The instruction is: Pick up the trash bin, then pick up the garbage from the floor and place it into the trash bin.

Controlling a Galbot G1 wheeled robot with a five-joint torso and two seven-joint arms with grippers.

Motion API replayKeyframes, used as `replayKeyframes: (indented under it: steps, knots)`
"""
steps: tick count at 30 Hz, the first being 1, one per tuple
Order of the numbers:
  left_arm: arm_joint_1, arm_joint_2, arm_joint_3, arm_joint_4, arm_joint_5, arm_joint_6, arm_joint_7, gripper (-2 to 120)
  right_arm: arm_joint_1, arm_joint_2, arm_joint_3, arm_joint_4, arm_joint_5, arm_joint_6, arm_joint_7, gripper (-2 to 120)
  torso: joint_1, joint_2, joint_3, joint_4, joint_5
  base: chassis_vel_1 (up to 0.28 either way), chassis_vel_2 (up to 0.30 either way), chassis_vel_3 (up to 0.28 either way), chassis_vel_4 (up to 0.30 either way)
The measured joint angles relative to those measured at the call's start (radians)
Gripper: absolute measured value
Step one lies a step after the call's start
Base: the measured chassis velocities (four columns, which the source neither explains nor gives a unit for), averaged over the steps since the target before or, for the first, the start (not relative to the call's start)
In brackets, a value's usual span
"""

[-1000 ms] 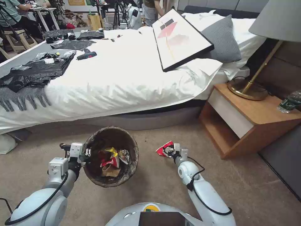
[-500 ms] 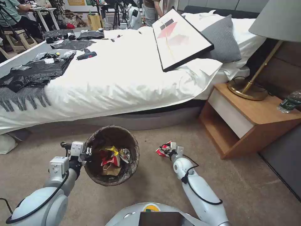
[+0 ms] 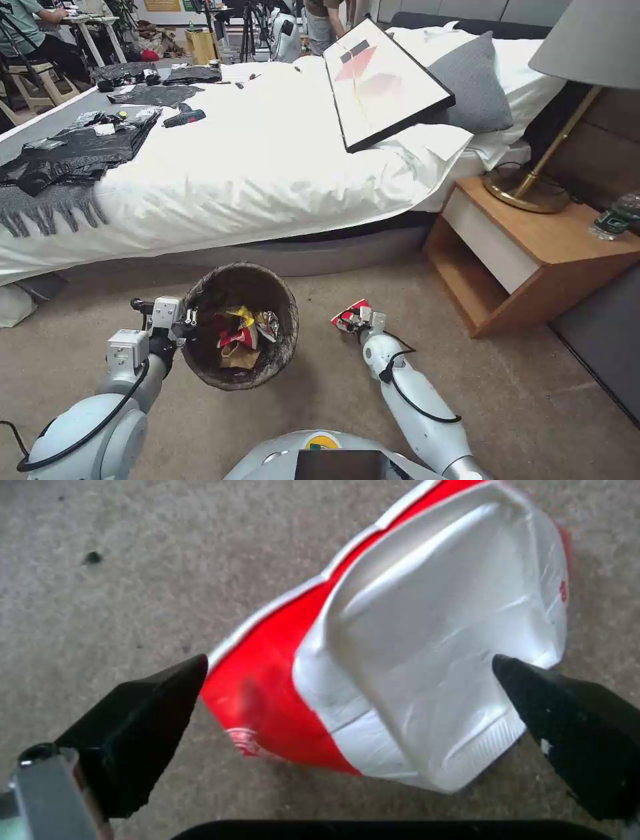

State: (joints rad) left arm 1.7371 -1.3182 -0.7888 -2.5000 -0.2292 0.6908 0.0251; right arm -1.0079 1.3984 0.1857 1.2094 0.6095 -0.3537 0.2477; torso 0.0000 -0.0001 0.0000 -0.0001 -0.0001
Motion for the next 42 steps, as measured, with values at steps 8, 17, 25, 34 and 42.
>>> replayKeyframes:
  steps: [8,17,25,34,42]
  knots:
    - [-0.001,-0.005,0.001,0.000,0.005,-0.001,0.000,3,0.047,0.005,-0.010,-0.065,0.026,0.001,0.002,100,0.000,0.000,0.000,0.0000,0.0000,0.000,0.000,0.000,0.000]
    - [-0.007,-0.010,0.003,0.000,0.022,-0.002,0.013,3,0.081,0.010,-0.016,-0.112,0.043,0.001,0.000,100,0.000,0.000,0.000,0.0000,0.0000,0.000,0.000,0.000,0.000]
    - [-0.006,-0.014,0.004,0.000,0.023,-0.002,0.015,3,0.072,0.002,-0.021,-0.082,0.043,-0.003,0.010,100,0.000,0.000,0.000,0.0002,0.0002,0.000,0.000,0.000,0.000]
    - [-0.003,-0.014,0.005,0.000,0.023,-0.003,0.015,3,0.052,-0.007,-0.020,-0.030,0.042,-0.012,0.030,100,0.000,0.000,0.000,0.0001,0.0001,0.000,0.000,0.000,0.000]
    - [0.001,-0.015,0.012,0.000,0.023,-0.003,0.016,3,0.048,-0.009,-0.022,0.004,0.053,-0.025,0.054,100,0.000,0.000,0.000,0.0001,0.0001,0.000,0.000,0.000,0.000]
